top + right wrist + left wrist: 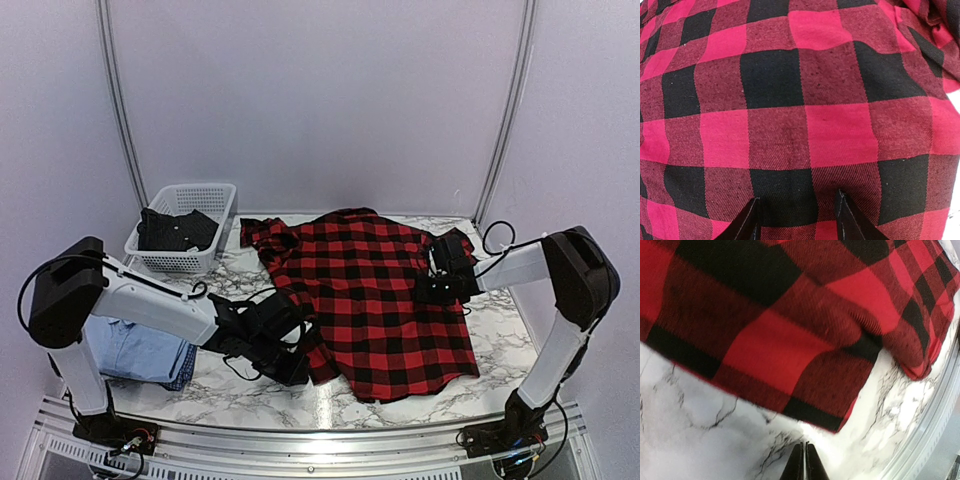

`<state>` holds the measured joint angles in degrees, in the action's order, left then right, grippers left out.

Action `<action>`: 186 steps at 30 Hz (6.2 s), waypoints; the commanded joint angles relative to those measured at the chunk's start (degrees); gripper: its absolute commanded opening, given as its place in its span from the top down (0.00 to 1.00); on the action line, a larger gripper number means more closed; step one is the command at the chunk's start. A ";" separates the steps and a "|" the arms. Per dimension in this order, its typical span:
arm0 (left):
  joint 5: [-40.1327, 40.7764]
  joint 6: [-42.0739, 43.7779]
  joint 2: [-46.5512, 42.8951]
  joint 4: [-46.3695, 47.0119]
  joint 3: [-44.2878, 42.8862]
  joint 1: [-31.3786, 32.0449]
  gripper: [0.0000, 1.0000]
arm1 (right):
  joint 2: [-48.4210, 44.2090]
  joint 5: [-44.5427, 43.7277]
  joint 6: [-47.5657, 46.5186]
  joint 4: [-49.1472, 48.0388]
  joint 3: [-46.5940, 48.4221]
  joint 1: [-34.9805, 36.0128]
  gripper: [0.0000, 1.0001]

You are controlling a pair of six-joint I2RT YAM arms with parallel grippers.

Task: Fold and stack the long sleeve shirts
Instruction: Smooth out the flattened shirt at the center of the board, then pick up the corner of the shirt from the center of the board, then pick up the sleeve from the center of the board.

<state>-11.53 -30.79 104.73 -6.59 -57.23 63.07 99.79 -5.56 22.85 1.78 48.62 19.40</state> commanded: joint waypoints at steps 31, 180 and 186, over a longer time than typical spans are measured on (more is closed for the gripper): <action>1.93 2.58 8.52 -4.40 -8.30 0.77 0.94 | -6.26 -1.77 1.07 6.66 -1.48 2.88 0.50; 19.44 0.39 3.67 -11.24 -24.52 -32.23 0.60 | 7.87 -10.83 19.90 27.72 30.90 54.81 1.00; 21.43 -4.76 13.40 -11.52 -32.95 -36.23 0.53 | 4.90 -7.74 16.77 23.41 25.88 51.64 1.00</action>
<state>6.57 -32.34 113.75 -18.17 -85.34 29.63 107.55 -16.10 42.96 30.00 76.51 72.75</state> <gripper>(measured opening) 0.453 0.003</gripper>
